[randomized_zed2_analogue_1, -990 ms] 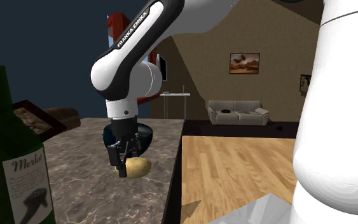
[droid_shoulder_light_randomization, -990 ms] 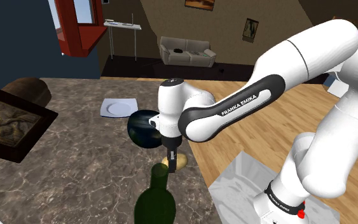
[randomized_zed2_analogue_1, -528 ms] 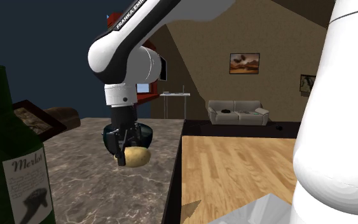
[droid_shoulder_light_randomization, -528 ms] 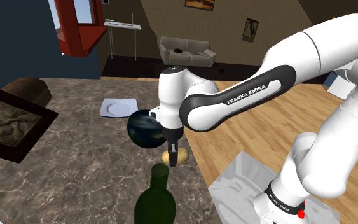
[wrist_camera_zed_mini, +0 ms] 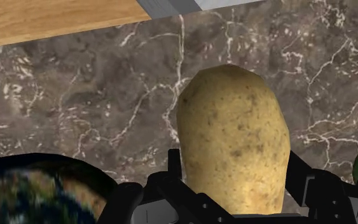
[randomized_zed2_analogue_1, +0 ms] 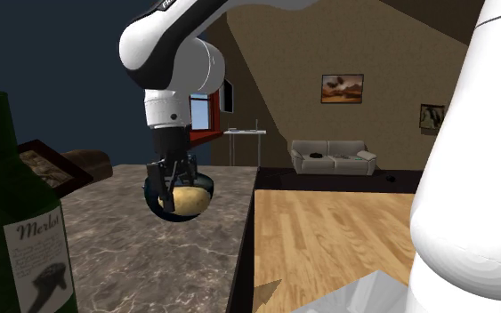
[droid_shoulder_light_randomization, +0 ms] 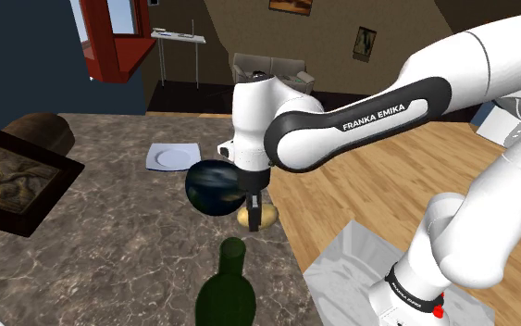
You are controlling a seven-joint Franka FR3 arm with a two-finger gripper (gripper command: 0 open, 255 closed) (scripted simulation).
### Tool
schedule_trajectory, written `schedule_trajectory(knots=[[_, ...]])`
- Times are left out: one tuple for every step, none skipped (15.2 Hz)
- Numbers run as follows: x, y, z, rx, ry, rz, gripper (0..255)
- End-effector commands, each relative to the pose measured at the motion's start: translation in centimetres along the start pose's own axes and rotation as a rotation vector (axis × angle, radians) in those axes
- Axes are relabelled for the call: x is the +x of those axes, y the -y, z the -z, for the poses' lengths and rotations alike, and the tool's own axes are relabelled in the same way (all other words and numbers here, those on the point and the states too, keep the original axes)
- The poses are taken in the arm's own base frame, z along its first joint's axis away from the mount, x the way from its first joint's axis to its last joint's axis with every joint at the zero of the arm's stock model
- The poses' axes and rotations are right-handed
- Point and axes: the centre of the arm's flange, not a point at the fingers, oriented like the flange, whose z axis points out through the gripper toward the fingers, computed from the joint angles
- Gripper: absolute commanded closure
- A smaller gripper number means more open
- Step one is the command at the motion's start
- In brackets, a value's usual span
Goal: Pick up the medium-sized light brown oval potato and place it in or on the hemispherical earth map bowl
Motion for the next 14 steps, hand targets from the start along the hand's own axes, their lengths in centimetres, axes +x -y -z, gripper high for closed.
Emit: schedule_trajectory(knots=[[-0.1, 0.0, 1.0, 0.000, 0.000, 0.000, 255], [-0.1, 0.1, 1.5, 0.000, 0.000, 0.000, 255], [-0.2, 0.1, 2.0, 0.000, 0.000, 0.000, 255], [-0.3, 0.1, 2.5, 0.000, 0.000, 0.000, 255], [-0.3, 0.1, 3.1, 0.000, 0.000, 0.000, 255], [-0.4, 0.2, 3.6, 0.000, 0.000, 0.000, 255], [-0.4, 0.2, 4.1, 0.000, 0.000, 0.000, 255], [-0.5, 0.2, 4.6, 0.000, 0.000, 0.000, 255], [-0.5, 0.3, 5.2, 0.000, 0.000, 0.000, 255], [-0.6, 0.3, 5.7, 0.000, 0.000, 0.000, 255], [-0.6, 0.3, 6.2, 0.000, 0.000, 0.000, 255], [-0.7, 0.3, 6.7, 0.000, 0.000, 0.000, 255], [-0.7, 0.4, 7.3, 0.000, 0.000, 0.000, 255], [-0.8, 0.4, 7.8, 0.000, 0.000, 0.000, 255]])
